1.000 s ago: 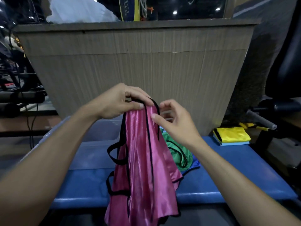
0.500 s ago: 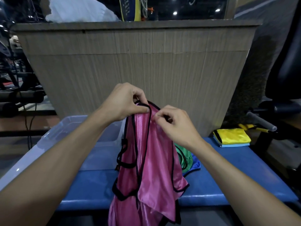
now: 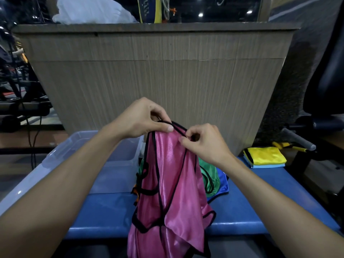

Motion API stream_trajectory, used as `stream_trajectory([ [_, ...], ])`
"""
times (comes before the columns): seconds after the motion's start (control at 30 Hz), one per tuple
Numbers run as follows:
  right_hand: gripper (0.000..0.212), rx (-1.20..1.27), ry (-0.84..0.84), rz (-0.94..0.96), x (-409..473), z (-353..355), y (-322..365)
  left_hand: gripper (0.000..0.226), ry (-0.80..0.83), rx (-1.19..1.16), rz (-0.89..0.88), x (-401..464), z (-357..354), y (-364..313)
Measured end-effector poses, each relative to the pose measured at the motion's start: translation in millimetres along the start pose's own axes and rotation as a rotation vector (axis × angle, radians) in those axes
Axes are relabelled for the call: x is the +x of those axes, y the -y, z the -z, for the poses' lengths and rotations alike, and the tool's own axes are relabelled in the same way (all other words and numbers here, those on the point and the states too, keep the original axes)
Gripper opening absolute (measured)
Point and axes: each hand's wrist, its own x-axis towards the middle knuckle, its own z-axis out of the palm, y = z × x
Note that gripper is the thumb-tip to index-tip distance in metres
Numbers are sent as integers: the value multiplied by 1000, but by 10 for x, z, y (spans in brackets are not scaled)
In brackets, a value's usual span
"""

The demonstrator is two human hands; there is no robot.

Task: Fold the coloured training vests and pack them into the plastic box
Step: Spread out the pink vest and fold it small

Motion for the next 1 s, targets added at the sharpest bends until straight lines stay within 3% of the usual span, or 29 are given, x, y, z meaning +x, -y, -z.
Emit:
stream_trajectory([
  [0.1,38,79,127,16,-144,48,-98,19,28,-166,74,-30,41,145],
  [0.17,42,95,180,27,-244,34,-185,13,-35,-155,109,-35,29,233],
  [0.3,44,42,214,22,-407,31,-383,11,-323,84,90,23,9,387],
  [0.4,45,-39,177,16,-463,130,-491,11,-474,115,83,28,73,432],
  [0.57,43,-342,100,46,-394,297,-707,11,-397,145,19,-22,56,403],
  [0.8,31,-333,7,-64,-342,414,-955,16,-233,158,-8,-119,28,459],
  [0.9,22,-333,78,-61,-350,472,-937,13,-336,180,38,-113,17,478],
  [1.0,35,-326,195,-87,-423,468,-990,9,-524,157,61,-83,0,451],
])
